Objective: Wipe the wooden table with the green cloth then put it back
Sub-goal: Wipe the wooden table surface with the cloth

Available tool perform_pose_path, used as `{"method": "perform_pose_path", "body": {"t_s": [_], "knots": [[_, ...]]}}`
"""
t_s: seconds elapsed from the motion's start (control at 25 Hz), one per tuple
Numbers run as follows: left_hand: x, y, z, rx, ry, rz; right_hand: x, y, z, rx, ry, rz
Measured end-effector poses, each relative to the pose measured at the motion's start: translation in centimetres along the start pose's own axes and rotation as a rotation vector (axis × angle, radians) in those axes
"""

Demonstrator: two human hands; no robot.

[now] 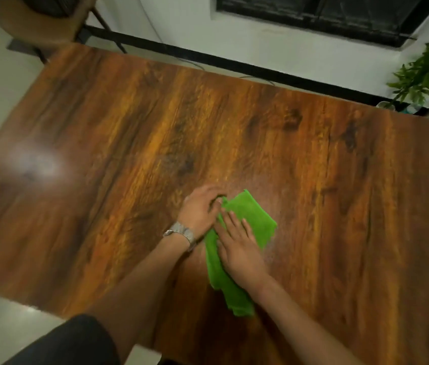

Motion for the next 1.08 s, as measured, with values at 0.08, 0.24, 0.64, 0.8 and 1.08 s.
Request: {"method": "perform_pose_path", "body": {"t_s": [0.08, 0.24, 0.64, 0.8, 1.08], "knots": [[4.9, 0.5, -1.2, 0.0, -0.061, -0.028, 7.9, 1.5, 1.0, 0.103, -0.026, 0.01], [12.1, -0.3, -0.9, 0.072, -0.066, 0.03, 18.4, 10.7, 4.2, 0.126, -0.037, -0.342], [17.7, -13.6, 10.7, 0.09, 0.149, 0.3, -0.5, 0.3, 0.0, 0.101, 0.064, -0.369], [18.5, -21.3, 15.0, 0.108, 0.245, 0.37, -10.5, -11.7, -5.0, 0.125, -0.002, -0.139], [21.1, -34.2, 25.8, 0.212, 0.573, 0.606, -23.4, -34.5, -13.3, 0.103, -0.142, 0.332]]}}
Point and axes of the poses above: each hand's wrist, its own x-axis away from the middle knuckle, its own z-axis out of the back of the hand, y = z × x, the point moved 9 cm from there along -x, towards the middle knuckle, and after that the axes turned 14 degrees about z, right-handed, at the moved point
